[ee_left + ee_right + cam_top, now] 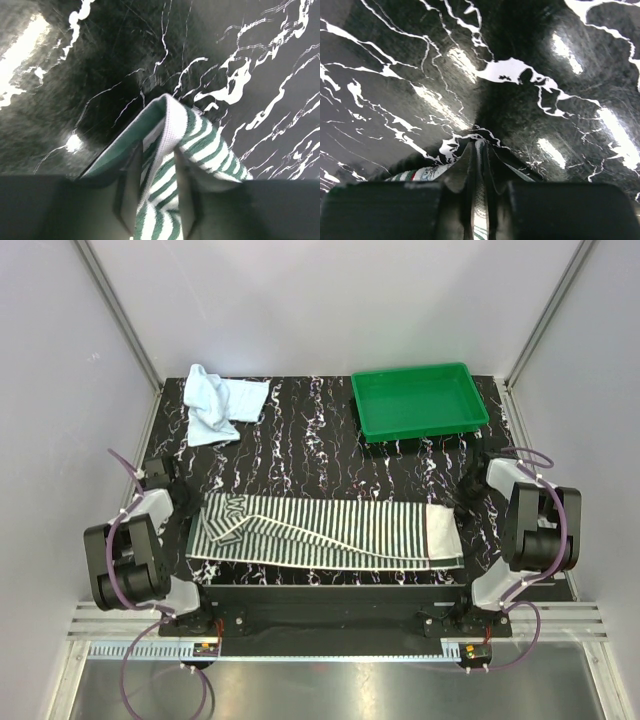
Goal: Roll the towels
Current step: Fold the towel
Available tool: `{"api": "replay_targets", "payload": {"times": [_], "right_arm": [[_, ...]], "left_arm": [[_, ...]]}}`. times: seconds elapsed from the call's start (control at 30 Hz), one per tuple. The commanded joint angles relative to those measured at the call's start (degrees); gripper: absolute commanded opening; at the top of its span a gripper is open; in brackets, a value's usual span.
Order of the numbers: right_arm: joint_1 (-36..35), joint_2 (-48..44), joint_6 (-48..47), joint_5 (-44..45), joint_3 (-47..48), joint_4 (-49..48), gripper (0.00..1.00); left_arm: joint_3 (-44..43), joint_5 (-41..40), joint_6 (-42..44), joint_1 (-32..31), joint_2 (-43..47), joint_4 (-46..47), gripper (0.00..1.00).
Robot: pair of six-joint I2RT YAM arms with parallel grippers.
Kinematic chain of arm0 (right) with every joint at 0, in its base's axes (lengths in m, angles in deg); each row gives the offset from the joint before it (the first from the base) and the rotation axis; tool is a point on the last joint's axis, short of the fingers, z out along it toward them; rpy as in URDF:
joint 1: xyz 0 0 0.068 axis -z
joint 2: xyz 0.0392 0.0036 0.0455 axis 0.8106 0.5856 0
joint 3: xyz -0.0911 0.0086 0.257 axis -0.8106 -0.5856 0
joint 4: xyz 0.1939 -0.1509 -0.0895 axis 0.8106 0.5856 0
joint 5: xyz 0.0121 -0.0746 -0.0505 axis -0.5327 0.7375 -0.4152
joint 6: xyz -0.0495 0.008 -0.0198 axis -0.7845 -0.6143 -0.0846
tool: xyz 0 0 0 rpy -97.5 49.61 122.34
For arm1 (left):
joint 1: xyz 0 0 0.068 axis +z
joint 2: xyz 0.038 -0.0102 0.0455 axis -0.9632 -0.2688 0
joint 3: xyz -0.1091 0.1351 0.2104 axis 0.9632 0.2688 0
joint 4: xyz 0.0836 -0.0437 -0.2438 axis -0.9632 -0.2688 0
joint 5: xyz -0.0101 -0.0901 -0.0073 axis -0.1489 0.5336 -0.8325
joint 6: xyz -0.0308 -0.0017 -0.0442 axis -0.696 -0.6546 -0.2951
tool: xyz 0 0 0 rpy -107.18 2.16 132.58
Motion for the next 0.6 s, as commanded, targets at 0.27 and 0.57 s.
{"api": "replay_targets", "payload": {"times": [0.27, 0.57], "right_arm": [[0.64, 8.43, -2.15, 3.89, 14.19, 1.71, 0.0], [2.4, 22.32, -0.66, 4.85, 34.25, 7.51, 0.0]], "left_arm": [[-5.7, 5.42, -1.76, -0.3, -8.02, 9.15, 0.0], [-17.65, 13.13, 1.05, -0.74, -16.54, 12.74, 0.0]]}}
